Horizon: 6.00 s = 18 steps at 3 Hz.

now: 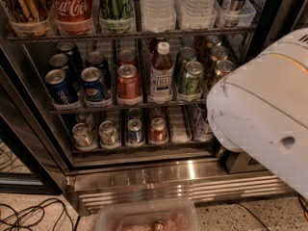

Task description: Pick redbull can from bottom shelf of fridge

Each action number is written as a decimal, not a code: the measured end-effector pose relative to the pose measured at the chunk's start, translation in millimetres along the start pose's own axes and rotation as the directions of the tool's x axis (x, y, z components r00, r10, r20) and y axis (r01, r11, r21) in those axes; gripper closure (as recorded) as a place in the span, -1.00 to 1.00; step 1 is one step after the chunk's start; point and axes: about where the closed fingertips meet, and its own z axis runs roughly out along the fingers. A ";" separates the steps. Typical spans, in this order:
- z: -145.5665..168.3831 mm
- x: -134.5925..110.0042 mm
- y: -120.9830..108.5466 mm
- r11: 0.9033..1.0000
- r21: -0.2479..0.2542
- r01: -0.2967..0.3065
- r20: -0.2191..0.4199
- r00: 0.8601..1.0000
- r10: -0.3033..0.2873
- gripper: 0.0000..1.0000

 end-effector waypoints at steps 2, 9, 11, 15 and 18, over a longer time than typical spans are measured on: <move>52.1 12.1 3.8 0.973 0.044 0.228 -0.139 0.966 -0.220 1.00; 86.9 -119.2 -25.8 0.495 0.430 0.755 -0.253 0.627 -0.737 1.00; 91.4 -125.8 -60.9 0.506 0.455 0.733 -0.293 0.660 -0.692 1.00; 163.0 -109.4 -46.1 0.414 0.303 0.858 -0.384 0.508 -0.771 1.00; 240.8 -163.2 -63.2 0.261 0.217 0.941 -0.546 0.338 -0.766 1.00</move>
Offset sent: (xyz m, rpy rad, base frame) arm 0.0549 -0.0244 -0.0758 -0.3598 -0.1625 0.3343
